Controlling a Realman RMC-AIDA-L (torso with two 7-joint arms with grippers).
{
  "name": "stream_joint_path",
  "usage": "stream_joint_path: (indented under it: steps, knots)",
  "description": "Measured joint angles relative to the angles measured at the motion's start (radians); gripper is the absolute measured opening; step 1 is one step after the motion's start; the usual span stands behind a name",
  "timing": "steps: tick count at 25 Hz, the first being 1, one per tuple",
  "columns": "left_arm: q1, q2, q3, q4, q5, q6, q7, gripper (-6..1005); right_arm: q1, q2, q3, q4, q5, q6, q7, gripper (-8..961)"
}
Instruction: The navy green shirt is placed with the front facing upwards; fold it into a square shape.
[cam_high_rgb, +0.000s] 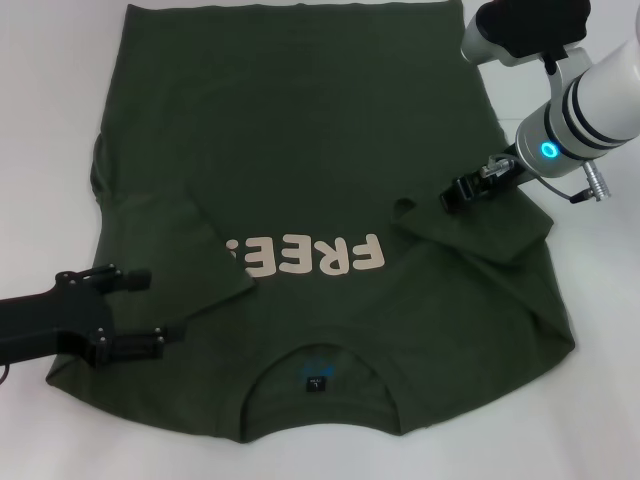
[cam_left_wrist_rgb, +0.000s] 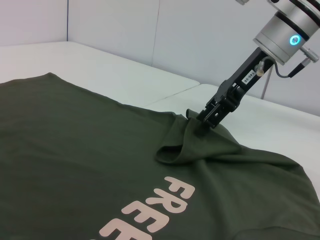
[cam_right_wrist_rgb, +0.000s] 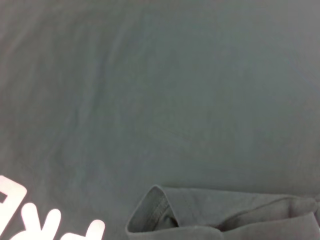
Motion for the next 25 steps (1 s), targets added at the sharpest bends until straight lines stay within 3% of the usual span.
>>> stream_joint_path:
  steps: [6,12,17,25]
  knots:
    - [-0.002,0.001,0.0,-0.001,0.0,-0.003,0.0,883,0.003,0.001,-0.008,0.0,-0.004,0.001,-0.001,614]
    - [-0.002,0.001,0.0,-0.001,0.0,-0.004,0.0,883,0.005,0.001,-0.034,0.0,-0.004,0.002,0.001,365]
    - [-0.002,0.001,-0.001,-0.001,0.0,-0.004,0.0,883,0.007,0.001,-0.04,0.003,-0.004,0.002,0.001,261]
    - [-0.002,0.001,-0.002,-0.001,0.0,-0.003,0.0,883,0.007,0.001,-0.051,0.026,-0.004,0.006,0.001,245]
